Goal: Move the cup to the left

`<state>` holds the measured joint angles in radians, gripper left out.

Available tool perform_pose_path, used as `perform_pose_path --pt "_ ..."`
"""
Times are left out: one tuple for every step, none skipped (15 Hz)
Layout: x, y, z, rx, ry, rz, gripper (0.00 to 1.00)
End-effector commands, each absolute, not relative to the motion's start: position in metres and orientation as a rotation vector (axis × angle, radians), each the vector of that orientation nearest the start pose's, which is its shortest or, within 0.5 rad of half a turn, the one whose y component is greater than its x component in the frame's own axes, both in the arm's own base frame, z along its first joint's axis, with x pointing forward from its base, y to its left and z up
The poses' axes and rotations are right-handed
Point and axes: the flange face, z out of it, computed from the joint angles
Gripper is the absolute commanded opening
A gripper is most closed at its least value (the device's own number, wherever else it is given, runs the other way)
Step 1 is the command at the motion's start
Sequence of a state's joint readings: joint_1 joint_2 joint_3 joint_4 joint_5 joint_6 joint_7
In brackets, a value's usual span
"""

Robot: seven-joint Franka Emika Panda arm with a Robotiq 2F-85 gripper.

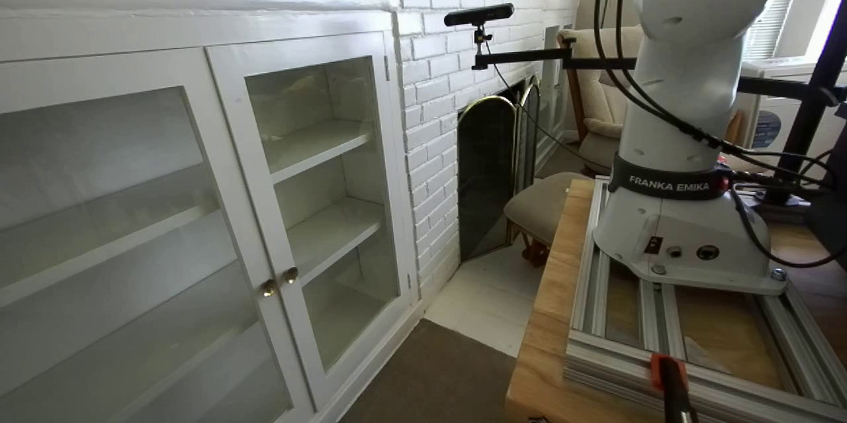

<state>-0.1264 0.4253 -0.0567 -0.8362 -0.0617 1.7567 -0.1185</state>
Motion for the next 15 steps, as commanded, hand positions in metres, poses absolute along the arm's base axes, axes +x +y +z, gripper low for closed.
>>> perform_pose_path --pt "0.659 -0.117 0.733 -3.222 0.081 -0.801 0.00" --pt "0.659 -0.117 0.734 -3.224 0.081 -0.805 0.00" --pt "0.659 -0.118 0.736 -3.229 0.084 -0.815 0.00" --pt "0.657 -0.118 0.738 -3.235 0.084 -0.821 0.02" --pt "0.655 -0.117 0.742 -3.236 0.086 -0.826 0.02" --pt "0.652 -0.115 0.748 -3.237 0.083 -0.836 0.01" --pt "0.650 -0.114 0.753 -3.255 0.071 -0.866 0.02" --pt "0.648 -0.113 0.758 -3.264 0.067 -0.885 0.02" --pt "0.645 -0.110 0.766 -3.272 0.063 -0.922 0.02" --pt "0.645 -0.108 0.773 -3.287 0.051 -0.979 0.02" --pt "0.643 -0.104 0.782 -3.293 0.019 -1.040 0.02" --pt "0.641 -0.094 0.791 -3.278 -0.042 -1.091 0.02" --pt "0.640 -0.084 0.796 -3.252 -0.110 -1.129 0.02" --pt "0.640 -0.071 0.802 -3.227 -0.193 -1.189 0.02" --pt "0.639 -0.057 0.808 -3.196 -0.272 -1.232 0.02"
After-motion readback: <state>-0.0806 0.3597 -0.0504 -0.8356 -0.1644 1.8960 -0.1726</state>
